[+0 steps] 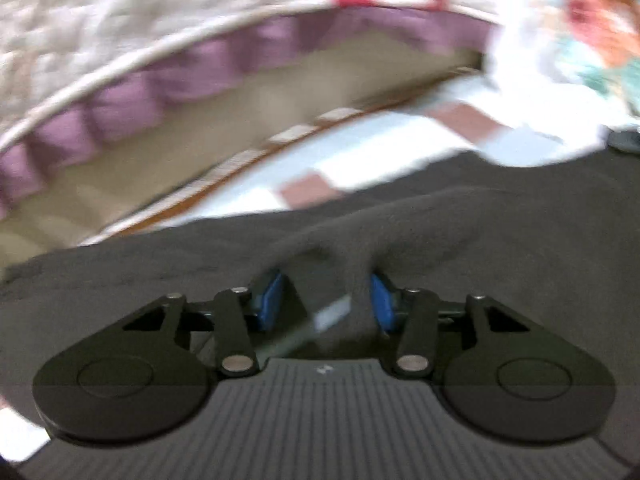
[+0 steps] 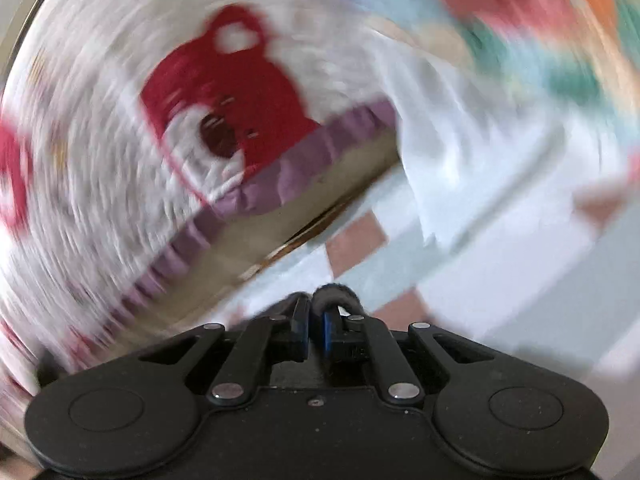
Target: Fold clothes
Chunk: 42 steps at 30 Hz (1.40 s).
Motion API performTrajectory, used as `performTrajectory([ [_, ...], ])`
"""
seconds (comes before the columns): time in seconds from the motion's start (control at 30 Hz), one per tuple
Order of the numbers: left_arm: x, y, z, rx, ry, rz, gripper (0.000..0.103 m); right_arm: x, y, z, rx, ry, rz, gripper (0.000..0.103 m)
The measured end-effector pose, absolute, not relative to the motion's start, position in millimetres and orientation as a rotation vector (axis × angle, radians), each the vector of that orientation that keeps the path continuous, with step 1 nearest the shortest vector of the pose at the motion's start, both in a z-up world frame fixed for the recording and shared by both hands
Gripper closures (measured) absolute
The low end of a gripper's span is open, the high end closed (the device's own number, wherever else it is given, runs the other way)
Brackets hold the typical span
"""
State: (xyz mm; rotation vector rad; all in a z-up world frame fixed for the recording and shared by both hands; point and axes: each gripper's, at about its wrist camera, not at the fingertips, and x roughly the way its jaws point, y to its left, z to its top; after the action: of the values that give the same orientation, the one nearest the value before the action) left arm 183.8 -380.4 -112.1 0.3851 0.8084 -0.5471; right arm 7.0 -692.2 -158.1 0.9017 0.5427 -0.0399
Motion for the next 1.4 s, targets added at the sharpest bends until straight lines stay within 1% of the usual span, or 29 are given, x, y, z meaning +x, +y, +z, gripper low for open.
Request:
performTrajectory([
  [0.03,185,-377,-109,0.385,0.798,-0.495,0.056,5,-696,-159,0.918,0.561,-0.06,0.088],
  [0.1,187,-369,-103,0.383,0.776,-0.39,0.057,-1,-700,-157,0.91,0.605,-0.107,0.087],
  [0.13,186,-365,-99,0.392,0.769,-0.364,0.057,-5,-700,-153,0.888,0.625,-0.134,0.083],
  [0.17,182,-360,-95,0.406,0.764,-0.349,0.056,-9,-700,-151,0.879,0.643,-0.159,0.074],
  [0.23,174,-350,-88,0.428,0.763,-0.331,0.056,-25,-702,-150,0.92,0.688,-0.219,0.062],
  [0.33,155,-330,-82,0.335,0.834,-0.357,0.055,-50,-710,-158,1.047,0.745,-0.261,0.061],
  [0.4,140,-315,-82,0.236,0.899,-0.383,0.055,-64,-712,-164,1.129,0.749,-0.237,0.06],
  [0.47,124,-303,-87,0.163,0.962,-0.406,0.055,-79,-710,-170,1.209,0.754,-0.232,0.057],
  [0.53,108,-297,-93,0.14,1.002,-0.426,0.055,-89,-704,-176,1.263,0.771,-0.24,0.056],
  [0.6,91,-296,-98,0.14,1.022,-0.464,0.055,-97,-695,-181,1.287,0.803,-0.241,0.055],
  [0.63,83,-297,-99,0.13,1.015,-0.498,0.055,-99,-689,-183,1.297,0.826,-0.24,0.051],
  [0.67,74,-298,-99,0.114,1.004,-0.533,0.052,-103,-685,-186,1.312,0.85,-0.237,0.046],
  [0.73,65,-295,-99,0.002,1.009,-0.62,0.047,-109,-676,-190,1.371,0.879,-0.208,0.044],
  [0.77,62,-292,-100,-0.054,1.025,-0.654,0.047,-112,-671,-193,1.399,0.881,-0.19,0.043],
  [0.83,53,-293,-100,-0.046,1.022,-0.682,0.047,-111,-663,-201,1.441,0.905,-0.171,0.041],
  [0.93,42,-303,-97,0.098,0.979,-0.702,0.047,-110,-656,-217,1.516,0.915,-0.19,0.041],
  [1.0,39,-307,-98,0.139,0.971,-0.698,0.047,-112,-657,-223,1.596,0.842,-0.179,0.042],
  [1.03,38,-308,-98,0.147,0.972,-0.699,0.047,-113,-657,-222,1.623,0.79,-0.156,0.048],
  [1.1,38,-307,-100,0.15,0.971,-0.698,0.047,-113,-658,-218,1.635,0.704,-0.115,0.053],
  [1.13,38,-307,-101,0.15,0.971,-0.698,0.047,-109,-657,-210,1.581,0.681,-0.106,0.058],
  [1.2,38,-305,-102,0.149,0.969,-0.7,0.047,-100,-654,-194,1.453,0.639,-0.096,0.061],
  [1.23,38,-303,-102,0.139,0.966,-0.708,0.046,-94,-650,-187,1.392,0.626,-0.084,0.064],
  [1.3,39,-299,-102,0.106,0.96,-0.73,0.042,-80,-640,-175,1.274,0.608,-0.056,0.067],
  [1.37,38,-291,-104,0.059,0.958,-0.732,0.041,-71,-634,-168,1.216,0.586,0.013,0.078],
  [1.4,38,-285,-105,0.035,0.958,-0.726,0.041,-69,-629,-165,1.194,0.579,0.06,0.08],
])
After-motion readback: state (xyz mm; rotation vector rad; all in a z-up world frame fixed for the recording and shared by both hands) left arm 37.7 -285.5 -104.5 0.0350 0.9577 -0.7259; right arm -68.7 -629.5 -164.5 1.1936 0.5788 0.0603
